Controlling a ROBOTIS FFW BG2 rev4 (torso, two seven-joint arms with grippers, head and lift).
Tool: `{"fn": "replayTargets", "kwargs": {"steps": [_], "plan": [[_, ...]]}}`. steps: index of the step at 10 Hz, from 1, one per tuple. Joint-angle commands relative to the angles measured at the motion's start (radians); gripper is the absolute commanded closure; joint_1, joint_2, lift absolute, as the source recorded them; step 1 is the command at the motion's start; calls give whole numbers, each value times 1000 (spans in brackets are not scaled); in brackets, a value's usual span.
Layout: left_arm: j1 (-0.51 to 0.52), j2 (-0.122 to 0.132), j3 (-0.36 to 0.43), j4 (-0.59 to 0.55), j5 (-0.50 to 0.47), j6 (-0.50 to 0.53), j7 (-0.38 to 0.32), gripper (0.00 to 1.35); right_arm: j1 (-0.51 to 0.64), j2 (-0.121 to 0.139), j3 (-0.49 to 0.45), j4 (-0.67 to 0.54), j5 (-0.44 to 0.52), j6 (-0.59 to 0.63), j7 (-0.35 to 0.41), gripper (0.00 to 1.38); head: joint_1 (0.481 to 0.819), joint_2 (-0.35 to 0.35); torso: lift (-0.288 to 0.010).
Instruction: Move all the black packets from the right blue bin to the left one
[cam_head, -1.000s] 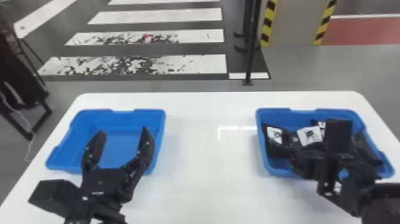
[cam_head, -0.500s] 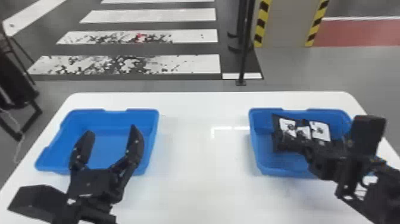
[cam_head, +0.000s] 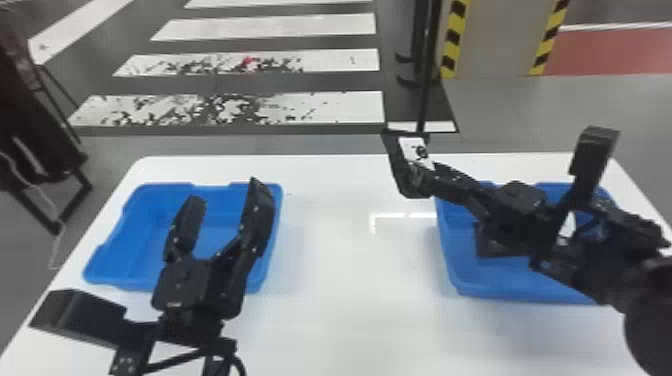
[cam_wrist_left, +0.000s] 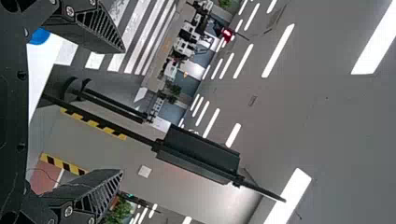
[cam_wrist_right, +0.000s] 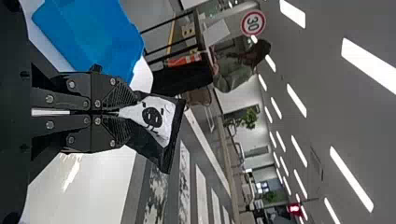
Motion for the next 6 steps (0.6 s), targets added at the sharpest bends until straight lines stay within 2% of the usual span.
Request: {"fn": "replayTargets", "kwargs": {"steps": [1,2,3,6], "plan": [[5,-4,25,-54,41,56,-8,139,-16,-18,87,-27,-72,-2,17,1119,695,157,-168],[5,-6,53,-100,49,196,-34,139,-31,-36,159,-30,-124,-2,23,1119,693,183,-168],[-2,-9,69,-132,17,312,-54,139,-45,-42,203,-32,-134,-2,23,1119,691,226,-168],[-12,-6,61,-147,11,393,-68,139,-72,-53,279,-25,-174,-2,21,1119,695,259,-168]]}}
